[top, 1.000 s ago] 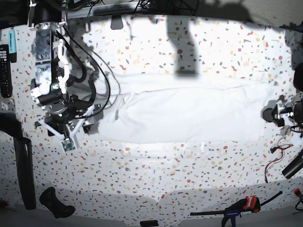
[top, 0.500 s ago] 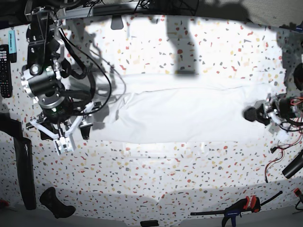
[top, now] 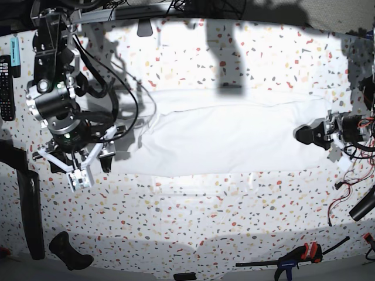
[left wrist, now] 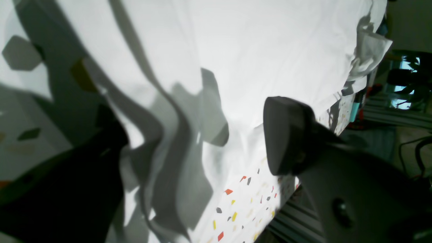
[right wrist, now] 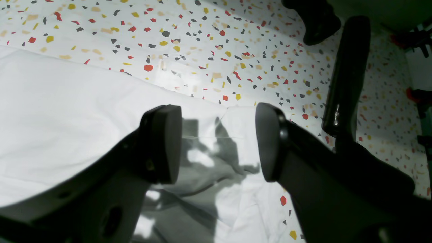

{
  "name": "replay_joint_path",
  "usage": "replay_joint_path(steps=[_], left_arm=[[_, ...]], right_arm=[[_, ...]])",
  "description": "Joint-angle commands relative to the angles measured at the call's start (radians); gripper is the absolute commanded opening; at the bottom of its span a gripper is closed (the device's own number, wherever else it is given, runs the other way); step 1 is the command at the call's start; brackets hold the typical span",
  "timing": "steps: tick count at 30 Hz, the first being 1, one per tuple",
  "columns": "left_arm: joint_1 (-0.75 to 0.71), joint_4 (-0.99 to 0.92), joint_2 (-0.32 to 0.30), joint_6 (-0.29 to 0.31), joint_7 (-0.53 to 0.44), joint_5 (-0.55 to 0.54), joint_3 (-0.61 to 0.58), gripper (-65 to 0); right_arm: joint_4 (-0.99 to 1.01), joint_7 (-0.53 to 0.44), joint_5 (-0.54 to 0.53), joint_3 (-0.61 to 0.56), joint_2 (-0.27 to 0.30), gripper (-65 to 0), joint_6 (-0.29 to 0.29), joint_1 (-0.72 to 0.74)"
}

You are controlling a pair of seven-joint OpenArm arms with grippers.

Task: Fold the T-shirt properly
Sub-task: 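Pull the shirt ends apart with both grippers to stretch it flat, then lift the shirt end with the left gripper and fold it toward the right gripper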

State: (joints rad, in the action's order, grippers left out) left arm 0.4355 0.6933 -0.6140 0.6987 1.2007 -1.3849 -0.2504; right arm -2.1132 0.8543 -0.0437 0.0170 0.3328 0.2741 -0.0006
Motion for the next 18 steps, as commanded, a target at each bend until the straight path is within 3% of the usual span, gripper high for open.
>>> replay_joint_path(steps=[1, 5, 18], left_arm=[[0.027, 0.008, -0.021, -0.001, -0.004, -0.003, 0.002, -27.8], [0.036, 0.008, -0.021, -0.001, -0.015, 0.031, 0.002, -65.0], [0.158, 0.01, -0.018, -0.005, 0.028, 0.101, 0.002, -65.0]], right_arm=[[-0.019, -0.023, 0.007, 0.004, 0.011, -31.0, -0.002, 0.014], [-0.019, -0.022, 0.006, 0.004, 0.011, -31.0, -0.002, 0.014], [-0.019, -0.023, 0.006, 0.004, 0.01, -31.0, -0.002, 0.014]])
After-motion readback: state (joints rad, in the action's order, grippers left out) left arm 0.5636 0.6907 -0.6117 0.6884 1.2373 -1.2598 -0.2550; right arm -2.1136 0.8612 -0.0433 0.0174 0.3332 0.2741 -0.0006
